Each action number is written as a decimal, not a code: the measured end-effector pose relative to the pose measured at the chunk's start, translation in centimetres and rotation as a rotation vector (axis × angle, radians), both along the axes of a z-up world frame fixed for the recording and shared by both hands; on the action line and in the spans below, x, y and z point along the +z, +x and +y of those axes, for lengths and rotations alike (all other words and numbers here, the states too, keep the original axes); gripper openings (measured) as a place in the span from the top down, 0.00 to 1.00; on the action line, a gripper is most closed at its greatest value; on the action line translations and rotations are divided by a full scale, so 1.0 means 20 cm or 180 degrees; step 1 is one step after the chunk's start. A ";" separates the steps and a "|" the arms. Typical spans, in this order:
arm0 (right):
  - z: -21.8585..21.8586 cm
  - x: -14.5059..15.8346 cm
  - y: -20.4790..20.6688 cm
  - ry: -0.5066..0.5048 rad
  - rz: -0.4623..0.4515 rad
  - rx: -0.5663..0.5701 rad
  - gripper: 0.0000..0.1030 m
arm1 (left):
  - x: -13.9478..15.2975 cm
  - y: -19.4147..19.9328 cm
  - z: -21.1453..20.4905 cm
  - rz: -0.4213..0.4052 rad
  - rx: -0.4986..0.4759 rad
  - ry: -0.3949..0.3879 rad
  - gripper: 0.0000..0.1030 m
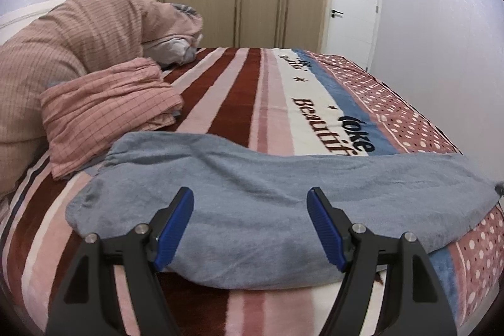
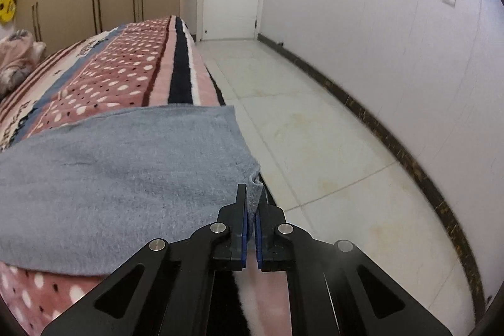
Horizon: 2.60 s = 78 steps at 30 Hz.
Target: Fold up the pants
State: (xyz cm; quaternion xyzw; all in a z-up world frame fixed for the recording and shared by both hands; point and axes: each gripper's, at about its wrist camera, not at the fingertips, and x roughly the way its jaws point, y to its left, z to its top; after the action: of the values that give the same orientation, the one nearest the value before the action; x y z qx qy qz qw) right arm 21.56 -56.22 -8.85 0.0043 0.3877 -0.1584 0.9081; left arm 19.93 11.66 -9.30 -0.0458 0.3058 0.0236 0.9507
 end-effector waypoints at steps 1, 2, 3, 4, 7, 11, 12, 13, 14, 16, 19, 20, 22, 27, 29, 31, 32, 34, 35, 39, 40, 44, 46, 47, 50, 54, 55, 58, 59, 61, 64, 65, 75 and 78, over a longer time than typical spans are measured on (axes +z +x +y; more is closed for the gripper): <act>-0.01 -0.02 0.01 0.0063 0.0121 -0.0002 0.99 | -0.01 -0.01 0.03 -0.0004 0.0043 -0.0025 0.31; -0.01 -0.02 0.01 0.0086 0.0132 -0.0039 0.98 | -0.01 -0.03 0.07 -0.0006 0.0104 -0.0048 0.31; -0.01 -0.01 0.00 0.0071 0.0136 -0.0103 0.86 | -0.02 -0.06 0.11 -0.0008 0.0178 -0.0065 0.31; -0.01 0.02 -0.01 0.0024 0.0111 -0.0189 0.77 | -0.02 -0.08 0.16 -0.0012 0.0258 -0.0085 0.28; -0.01 0.11 -0.09 -0.0097 -0.0118 -0.0381 0.49 | -0.05 -0.17 0.32 -0.0015 0.0513 -0.0173 0.24; 0.06 0.17 -0.19 -0.0068 -0.0284 -0.0525 0.49 | -0.13 -0.26 0.54 0.0051 0.0818 -0.0402 0.24; 0.10 0.18 -0.21 -0.0058 -0.0319 -0.0526 0.49 | -0.16 -0.27 0.58 0.0077 0.0849 -0.0485 0.24; 0.13 0.19 -0.23 -0.0053 -0.0339 -0.0514 0.49 | -0.19 -0.28 0.61 0.0090 0.0865 -0.0535 0.24; 0.18 0.20 -0.24 -0.0049 -0.0363 -0.0489 0.49 | -0.21 -0.29 0.64 0.0112 0.0877 -0.0602 0.24; 0.28 0.19 -0.28 -0.0044 -0.0374 -0.0436 0.49 | -0.26 -0.28 0.69 0.0158 0.0855 -0.0800 0.24; 0.40 0.15 -0.29 0.0053 -0.0307 -0.0326 0.49 | -0.32 -0.22 0.73 0.0193 0.0723 -0.1151 0.24; 0.43 0.14 -0.28 0.0118 -0.0279 -0.0299 0.49 | -0.35 -0.18 0.74 0.0188 0.0677 -0.1317 0.24; 0.47 0.11 -0.28 0.0285 -0.0228 -0.0279 0.49 | -0.38 -0.13 0.77 0.0173 0.0644 -0.1563 0.24; 0.55 0.06 -0.29 0.0539 -0.0149 -0.0230 0.49 | -0.41 -0.02 0.87 0.0001 0.0819 -0.2069 0.22; 0.57 0.04 -0.30 0.0610 -0.0125 -0.0230 0.49 | -0.42 -0.01 0.90 -0.0062 0.0882 -0.2261 0.22; 0.57 0.02 -0.31 0.0648 -0.0095 -0.0234 0.49 | -0.41 -0.03 0.91 -0.0154 0.0833 -0.2387 0.22; 0.57 0.01 -0.31 0.0671 -0.0086 -0.0246 0.49 | -0.41 -0.05 0.91 -0.0207 0.0789 -0.2418 0.22; 0.56 0.01 -0.32 0.0700 -0.0083 -0.0263 0.49 | -0.39 -0.05 0.91 -0.0251 0.0722 -0.2453 0.17; 0.55 0.01 -0.32 0.0707 -0.0088 -0.0269 0.49 | -0.39 -0.04 0.90 -0.0232 0.0707 -0.2449 0.16; 0.54 0.02 -0.33 0.0728 -0.0093 -0.0280 0.49 | -0.38 0.01 0.91 -0.0244 0.0723 -0.2564 0.14; 0.54 0.02 -0.33 0.0731 -0.0093 -0.0278 0.49 | -0.38 0.03 0.93 -0.0256 0.0820 -0.2589 0.14; 0.54 0.03 -0.34 0.0770 -0.0115 -0.0273 0.49 | -0.39 0.09 0.98 -0.0214 0.1135 -0.2460 0.53; 0.53 0.04 -0.35 0.0803 -0.0128 -0.0288 0.49 | -0.41 0.06 0.99 -0.0273 0.1133 -0.2531 0.75; 0.53 0.04 -0.36 0.0827 -0.0135 -0.0297 0.49 | -0.40 0.05 1.00 -0.0298 0.1148 -0.2457 0.81; 0.53 0.05 -0.37 0.0860 -0.0142 -0.0306 0.49 | -0.37 0.00 1.00 -0.0433 0.1143 -0.2397 0.89; 0.55 0.08 -0.38 0.0824 -0.0172 -0.0267 0.49 | -0.34 -0.10 1.02 -0.0617 0.1252 -0.2354 0.91; 0.55 0.09 -0.38 0.0841 -0.0184 -0.0255 0.49 | -0.32 -0.13 1.03 -0.0671 0.1312 -0.2268 0.92; 0.56 0.11 -0.40 0.0895 -0.0201 -0.0200 0.49 | -0.26 -0.26 1.11 -0.0812 0.1558 -0.2065 0.92; 0.57 0.12 -0.40 0.0892 -0.0202 -0.0174 0.49 | -0.24 -0.31 1.17 -0.0833 0.1637 -0.2061 0.92; 0.59 0.12 -0.41 0.0904 -0.0208 -0.0125 0.49 | -0.21 -0.39 1.24 -0.0852 0.1801 -0.1960 0.92; 0.63 0.12 -0.41 0.0998 -0.0212 -0.0029 0.49 | -0.11 -0.52 1.32 -0.0862 0.2010 -0.1515 0.92; 0.64 0.12 -0.41 0.1018 -0.0216 -0.0003 0.49 | -0.08 -0.55 1.33 -0.0870 0.2027 -0.1433 0.92; 0.68 0.11 -0.47 0.1149 -0.0289 0.0204 0.49 | 0.28 -0.56 1.03 -0.1030 0.1482 -0.0837 0.92; 0.64 0.11 -0.51 0.1147 -0.0341 0.0211 0.49 | 0.37 -0.52 0.85 -0.1107 0.1253 -0.0756 0.92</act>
State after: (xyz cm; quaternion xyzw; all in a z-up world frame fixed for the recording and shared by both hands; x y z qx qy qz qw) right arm 11.42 -43.42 -6.60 0.1625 0.3608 -0.0559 0.9167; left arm 9.62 28.57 -1.96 -0.2187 0.1241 0.1634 0.9540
